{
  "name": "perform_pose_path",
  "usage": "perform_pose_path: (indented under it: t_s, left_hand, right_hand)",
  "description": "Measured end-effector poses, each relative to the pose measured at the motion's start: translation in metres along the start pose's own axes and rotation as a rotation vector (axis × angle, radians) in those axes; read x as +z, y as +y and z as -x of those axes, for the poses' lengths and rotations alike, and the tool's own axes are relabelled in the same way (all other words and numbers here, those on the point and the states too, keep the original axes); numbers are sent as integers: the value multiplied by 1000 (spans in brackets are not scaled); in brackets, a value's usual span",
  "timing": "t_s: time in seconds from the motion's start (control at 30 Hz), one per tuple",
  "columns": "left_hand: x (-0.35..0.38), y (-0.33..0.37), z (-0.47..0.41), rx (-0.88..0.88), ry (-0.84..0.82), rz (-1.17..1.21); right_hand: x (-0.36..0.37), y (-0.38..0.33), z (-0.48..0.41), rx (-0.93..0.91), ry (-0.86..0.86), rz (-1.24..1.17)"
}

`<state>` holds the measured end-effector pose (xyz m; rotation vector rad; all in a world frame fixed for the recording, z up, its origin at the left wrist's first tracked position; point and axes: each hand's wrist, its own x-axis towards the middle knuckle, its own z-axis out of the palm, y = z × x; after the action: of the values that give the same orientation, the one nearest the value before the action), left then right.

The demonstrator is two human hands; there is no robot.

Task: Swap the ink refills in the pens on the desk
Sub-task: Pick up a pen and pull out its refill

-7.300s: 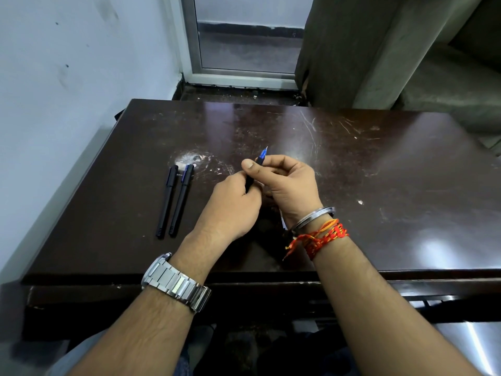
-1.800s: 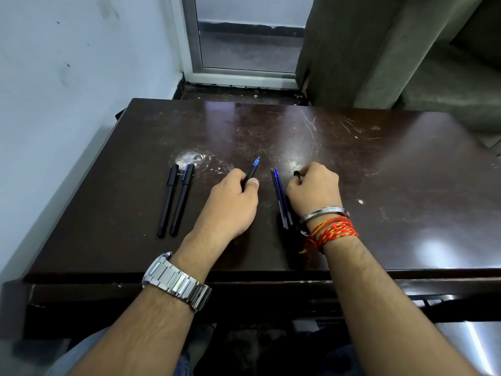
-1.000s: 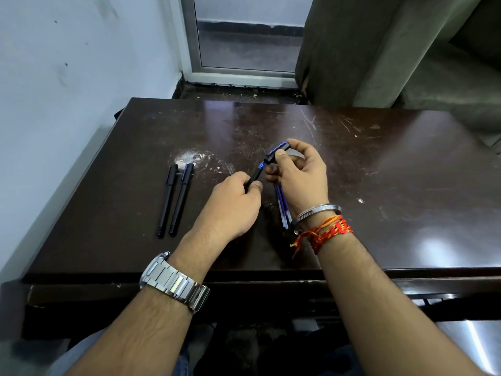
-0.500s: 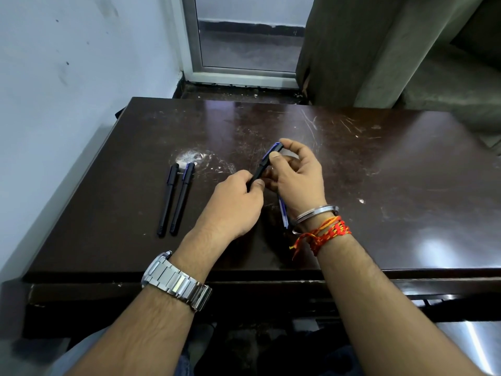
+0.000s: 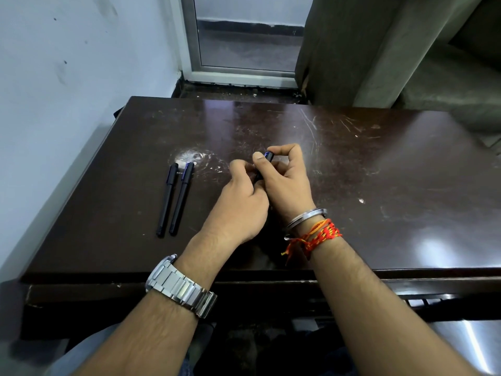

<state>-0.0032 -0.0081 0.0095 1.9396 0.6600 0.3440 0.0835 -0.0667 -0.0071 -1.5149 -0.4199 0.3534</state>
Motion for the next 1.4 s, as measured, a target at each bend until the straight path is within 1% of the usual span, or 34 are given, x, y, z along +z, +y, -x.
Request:
perform_pose_path:
  t_s: [0.07,0.17,0.37,0.43,0.5,0.57,0.67,0.73,0.8,1.0,1.07,1.17,1.37,1.4]
  left_hand:
    - [4,1,4,15,18,22]
    - [9,3,8,35,50,31]
    - [7,1,8,54,69,11]
    - [-4,2,1,67,165,-50]
    - [-23,2,-7,56,322,-133]
    - [-45,-5,-12,-21,435,-241]
    - [-73,-18,-12,-281,472,-402]
    - [-82,-23,-11,-396,458,-457]
    - [-93,-28,-10,-469,425,-480]
    - [-91,-33,-17,-589,290,-568]
    - [-91,-34,-19,-593,261,-602]
    - [-91,-37,-21,-547,268,-603]
    - [-89,-38,-19,-382,387,-593]
    - [-90,-38,-19,-376,391,-585]
  right_hand:
    - [2,0,1,-7,12,-42]
    - [5,-1,2,-30,26,-34]
    - [8,-1,8,-4,-16,-50]
    - [12,0,12,-35,-13,-43]
    - [17,0,16,-74,-4,21]
    - [19,1,20,-91,-11,75]
    - [18,6,23,-114,-36,170]
    - [17,6,24,-149,-42,231]
    - [24,4,27,-150,-45,241]
    - [20,4,28,-117,-41,238]
    - [20,3,27,-118,-39,247]
    - [21,3,27,-117,-44,244]
    - [22,5,27,-151,-49,276]
    - [21,6,27,-151,-50,275]
